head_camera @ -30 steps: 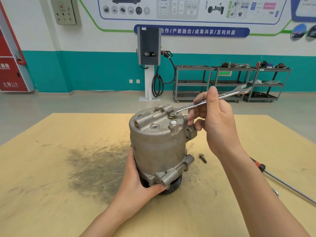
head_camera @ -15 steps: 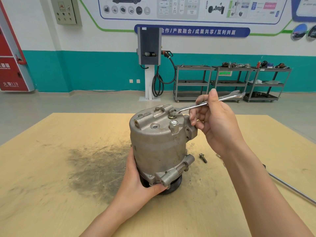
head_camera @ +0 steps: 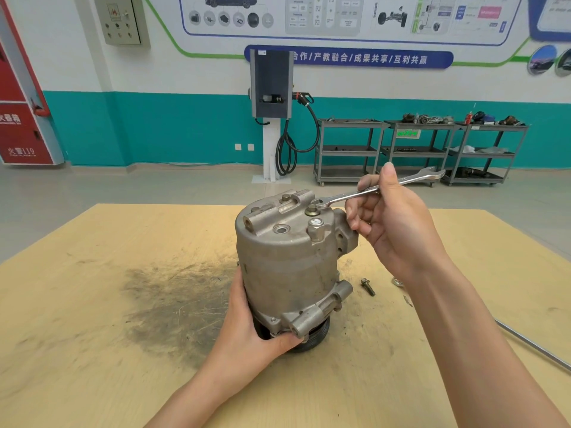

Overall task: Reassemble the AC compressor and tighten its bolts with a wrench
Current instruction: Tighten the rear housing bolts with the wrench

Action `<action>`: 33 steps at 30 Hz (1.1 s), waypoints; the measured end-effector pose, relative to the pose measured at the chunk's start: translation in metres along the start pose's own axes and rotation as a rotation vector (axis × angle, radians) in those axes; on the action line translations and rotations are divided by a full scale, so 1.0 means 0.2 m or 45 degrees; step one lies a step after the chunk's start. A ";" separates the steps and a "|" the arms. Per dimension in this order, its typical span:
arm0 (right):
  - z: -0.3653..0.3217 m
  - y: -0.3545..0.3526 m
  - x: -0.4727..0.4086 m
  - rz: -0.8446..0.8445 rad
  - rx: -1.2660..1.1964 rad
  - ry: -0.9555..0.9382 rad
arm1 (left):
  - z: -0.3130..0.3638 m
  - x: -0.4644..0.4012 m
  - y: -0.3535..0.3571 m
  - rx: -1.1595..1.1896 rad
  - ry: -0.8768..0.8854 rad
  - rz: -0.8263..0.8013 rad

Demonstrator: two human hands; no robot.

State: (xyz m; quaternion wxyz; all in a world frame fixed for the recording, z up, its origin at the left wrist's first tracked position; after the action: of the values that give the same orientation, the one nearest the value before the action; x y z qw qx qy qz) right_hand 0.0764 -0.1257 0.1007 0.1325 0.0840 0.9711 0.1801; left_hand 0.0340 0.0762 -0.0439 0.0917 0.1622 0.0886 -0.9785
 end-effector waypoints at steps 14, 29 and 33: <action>-0.01 0.00 0.02 -0.121 0.106 -0.352 | 0.00 0.00 0.00 -0.026 0.007 0.004; -0.02 0.13 0.19 0.049 1.059 -1.618 | 0.00 -0.01 0.01 -0.022 -0.001 0.019; -0.04 0.11 0.18 0.034 0.908 -1.309 | 0.00 0.00 0.00 -0.018 0.001 0.010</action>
State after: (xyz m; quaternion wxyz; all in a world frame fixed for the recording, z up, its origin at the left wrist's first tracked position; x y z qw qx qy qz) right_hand 0.0428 -0.1000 0.1088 0.5442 0.2112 0.7825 -0.2167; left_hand 0.0351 0.0761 -0.0443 0.0967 0.1623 0.0950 -0.9774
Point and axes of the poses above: each hand's wrist, its own x-axis away from the middle knuckle, its own y-axis out of the palm, z = x × y, the point moved 1 cm from there along -x, towards the middle knuckle, and after that the axes turned 13 degrees about z, right-handed, at the moved point
